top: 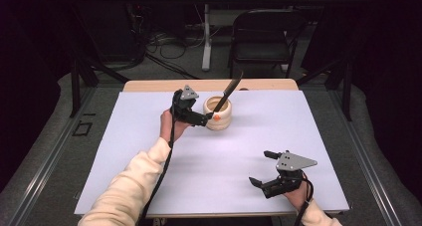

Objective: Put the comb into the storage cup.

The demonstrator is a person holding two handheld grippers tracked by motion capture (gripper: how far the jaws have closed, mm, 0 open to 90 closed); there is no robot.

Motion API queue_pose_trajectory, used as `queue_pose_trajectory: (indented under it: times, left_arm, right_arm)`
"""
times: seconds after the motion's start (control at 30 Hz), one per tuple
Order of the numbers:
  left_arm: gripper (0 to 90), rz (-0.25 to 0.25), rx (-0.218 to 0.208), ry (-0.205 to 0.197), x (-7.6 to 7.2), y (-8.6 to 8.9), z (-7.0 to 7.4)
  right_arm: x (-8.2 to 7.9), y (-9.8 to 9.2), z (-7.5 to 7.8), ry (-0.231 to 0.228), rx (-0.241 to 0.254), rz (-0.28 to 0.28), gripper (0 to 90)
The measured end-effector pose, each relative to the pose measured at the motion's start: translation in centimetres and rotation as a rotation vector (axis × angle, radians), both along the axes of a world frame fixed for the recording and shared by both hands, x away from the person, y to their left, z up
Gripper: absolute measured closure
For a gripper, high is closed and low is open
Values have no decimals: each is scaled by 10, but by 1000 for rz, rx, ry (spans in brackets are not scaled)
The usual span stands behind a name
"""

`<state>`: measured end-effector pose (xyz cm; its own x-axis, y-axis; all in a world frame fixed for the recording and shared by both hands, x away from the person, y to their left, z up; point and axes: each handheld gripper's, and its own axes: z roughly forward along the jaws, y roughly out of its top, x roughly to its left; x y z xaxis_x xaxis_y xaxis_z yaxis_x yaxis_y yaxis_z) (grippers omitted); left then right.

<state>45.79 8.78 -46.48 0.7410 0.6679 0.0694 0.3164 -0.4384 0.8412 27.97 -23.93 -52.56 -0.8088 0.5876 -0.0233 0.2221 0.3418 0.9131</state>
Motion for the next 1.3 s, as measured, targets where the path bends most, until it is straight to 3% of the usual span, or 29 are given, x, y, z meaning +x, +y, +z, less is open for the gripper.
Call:
queue_pose_trajectory:
  times: [0.7,1.3]
  left_arm:
    - [0,33,41,9,-32,33,1]
    - [0,81,28,17,-66,69,-8]
  right_arm:
    - [-1,1,0,-5,-3,-6,0]
    - [-1,1,0,-3,-7,-10,0]
